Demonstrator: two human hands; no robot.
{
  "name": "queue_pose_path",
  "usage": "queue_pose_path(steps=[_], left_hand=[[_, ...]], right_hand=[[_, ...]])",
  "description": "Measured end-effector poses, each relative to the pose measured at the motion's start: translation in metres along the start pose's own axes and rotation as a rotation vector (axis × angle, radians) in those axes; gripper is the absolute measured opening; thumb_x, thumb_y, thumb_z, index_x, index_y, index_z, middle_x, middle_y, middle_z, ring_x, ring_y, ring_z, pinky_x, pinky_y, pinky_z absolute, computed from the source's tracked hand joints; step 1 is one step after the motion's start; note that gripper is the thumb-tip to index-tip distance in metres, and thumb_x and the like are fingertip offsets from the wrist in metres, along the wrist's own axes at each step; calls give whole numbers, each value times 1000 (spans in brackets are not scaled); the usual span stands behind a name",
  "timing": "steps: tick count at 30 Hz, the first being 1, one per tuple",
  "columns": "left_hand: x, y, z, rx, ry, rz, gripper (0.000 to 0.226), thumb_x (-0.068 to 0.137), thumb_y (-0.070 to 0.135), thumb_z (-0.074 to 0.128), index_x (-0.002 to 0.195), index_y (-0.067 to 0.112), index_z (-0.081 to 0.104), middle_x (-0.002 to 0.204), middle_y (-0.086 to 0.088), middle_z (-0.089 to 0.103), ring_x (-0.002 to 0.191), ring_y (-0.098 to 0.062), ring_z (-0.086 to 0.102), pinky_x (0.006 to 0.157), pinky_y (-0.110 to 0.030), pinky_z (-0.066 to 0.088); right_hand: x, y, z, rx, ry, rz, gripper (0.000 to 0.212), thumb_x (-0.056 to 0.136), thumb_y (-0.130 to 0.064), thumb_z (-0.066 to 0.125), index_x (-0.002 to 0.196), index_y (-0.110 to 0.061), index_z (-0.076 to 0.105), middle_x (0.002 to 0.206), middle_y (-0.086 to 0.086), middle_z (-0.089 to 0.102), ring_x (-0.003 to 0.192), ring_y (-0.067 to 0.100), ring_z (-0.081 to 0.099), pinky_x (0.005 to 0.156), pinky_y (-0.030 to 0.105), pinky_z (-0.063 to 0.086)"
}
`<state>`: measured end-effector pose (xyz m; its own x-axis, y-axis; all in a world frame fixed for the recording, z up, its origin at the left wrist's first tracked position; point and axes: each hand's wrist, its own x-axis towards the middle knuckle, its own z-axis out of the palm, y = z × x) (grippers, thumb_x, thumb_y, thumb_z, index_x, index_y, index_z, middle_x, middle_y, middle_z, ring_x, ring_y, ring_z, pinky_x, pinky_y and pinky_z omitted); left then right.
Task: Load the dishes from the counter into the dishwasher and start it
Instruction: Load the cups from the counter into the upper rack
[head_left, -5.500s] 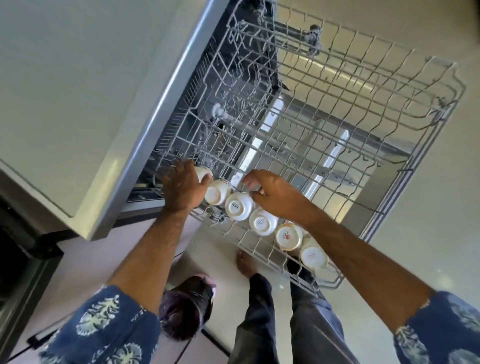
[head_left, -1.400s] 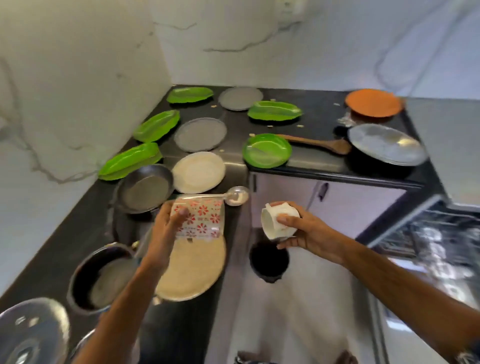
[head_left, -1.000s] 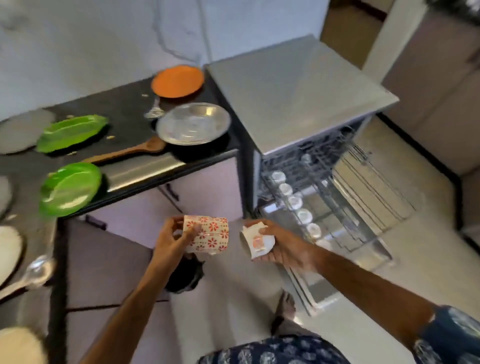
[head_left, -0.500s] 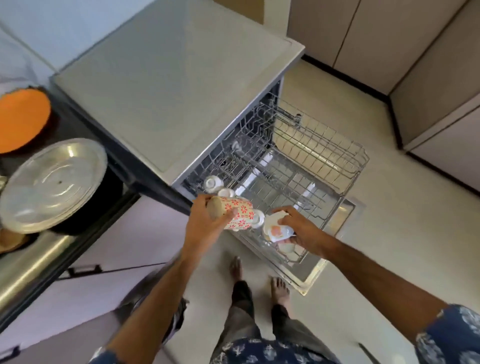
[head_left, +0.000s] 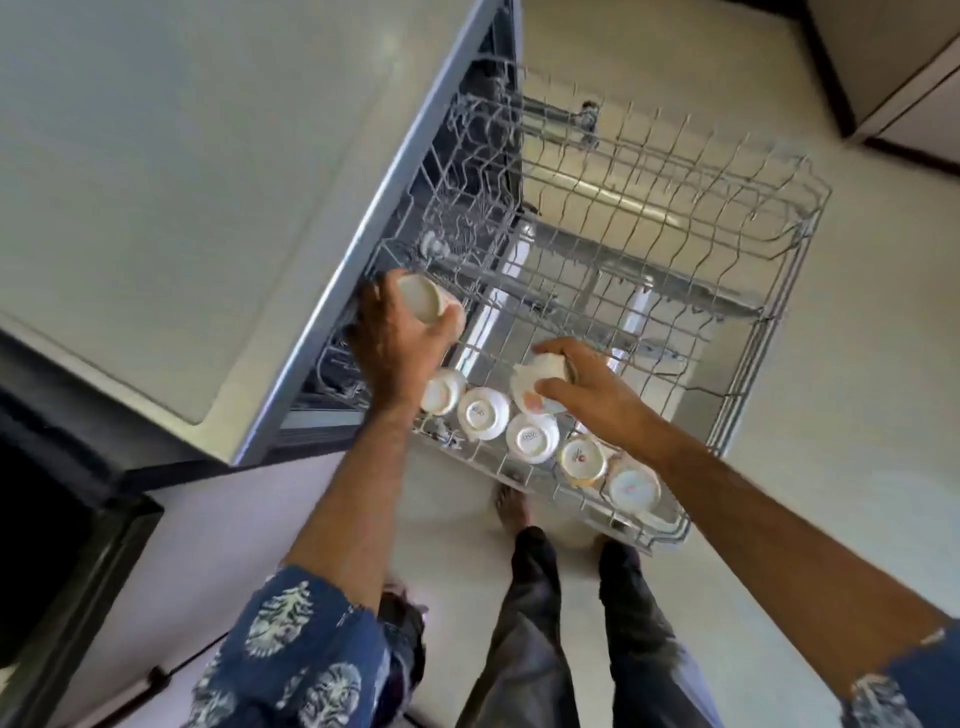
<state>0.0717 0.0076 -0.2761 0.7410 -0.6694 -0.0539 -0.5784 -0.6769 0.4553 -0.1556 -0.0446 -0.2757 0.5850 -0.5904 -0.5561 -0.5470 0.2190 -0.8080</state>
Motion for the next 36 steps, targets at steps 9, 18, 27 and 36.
queue_pose_path(steps=[9,18,27,36], left_hand=[[38,-23,13,195,-4,-72,74,71,53,81,129,24,46,134,-8,51,118,-28,54,108,-53,36],[51,-27,29,294,-155,-93,79,74,62,77,134,25,40,139,-13,45,116,-34,54,103,-51,41],[61,-21,49,424,-184,25,96,70,75,71,133,11,37,128,-15,50,102,-33,59,81,-41,48],[72,-30,52,441,-236,54,84,82,83,43,134,18,35,135,-15,48,112,-36,56,100,-54,42]], right_hand=[[26,7,7,-86,19,-198,56,91,-35,67,140,-30,41,131,1,44,106,18,54,90,31,45],[42,4,6,-110,-25,-242,58,91,-32,69,140,-25,41,128,2,42,108,17,50,90,31,44],[75,-12,21,-396,-57,-378,80,80,-20,76,147,-9,33,140,10,44,123,29,50,96,36,45],[113,-14,53,-541,-128,-368,91,78,-16,78,152,-14,26,140,11,42,123,26,49,91,29,47]])
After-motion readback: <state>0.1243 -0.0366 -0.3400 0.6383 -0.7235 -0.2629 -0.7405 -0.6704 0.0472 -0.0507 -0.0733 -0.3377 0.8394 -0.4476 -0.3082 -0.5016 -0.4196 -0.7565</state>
